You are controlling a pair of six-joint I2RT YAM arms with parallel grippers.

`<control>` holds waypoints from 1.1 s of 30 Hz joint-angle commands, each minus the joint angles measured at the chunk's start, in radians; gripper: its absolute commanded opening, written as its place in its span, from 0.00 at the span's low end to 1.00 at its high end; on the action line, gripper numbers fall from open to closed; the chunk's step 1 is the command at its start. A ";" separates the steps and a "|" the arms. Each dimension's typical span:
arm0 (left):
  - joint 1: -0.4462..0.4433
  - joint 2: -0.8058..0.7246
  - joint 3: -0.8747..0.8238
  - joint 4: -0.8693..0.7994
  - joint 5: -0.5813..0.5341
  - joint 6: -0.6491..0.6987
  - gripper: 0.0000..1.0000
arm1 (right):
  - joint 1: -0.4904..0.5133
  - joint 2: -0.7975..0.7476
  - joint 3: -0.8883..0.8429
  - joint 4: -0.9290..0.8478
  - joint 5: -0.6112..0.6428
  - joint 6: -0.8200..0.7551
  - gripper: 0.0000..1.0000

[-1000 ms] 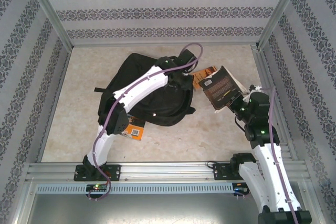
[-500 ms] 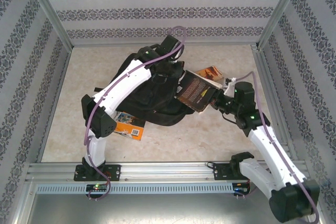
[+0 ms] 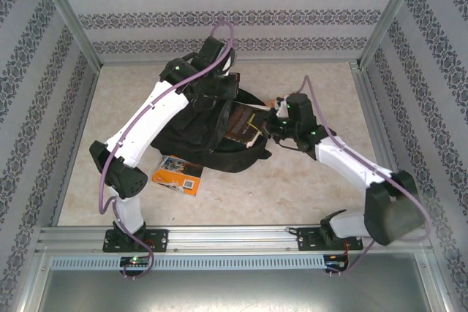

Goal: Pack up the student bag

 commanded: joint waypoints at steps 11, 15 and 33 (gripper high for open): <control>0.068 -0.090 -0.002 0.007 0.035 0.041 0.00 | 0.156 0.587 0.488 0.252 0.035 0.056 0.38; 0.099 -0.096 -0.024 0.014 0.044 0.044 0.00 | 0.154 0.607 0.535 0.201 0.039 0.006 0.66; 0.089 0.069 -0.006 0.085 0.088 0.086 0.12 | -0.118 0.035 0.228 -0.495 0.358 -0.407 0.79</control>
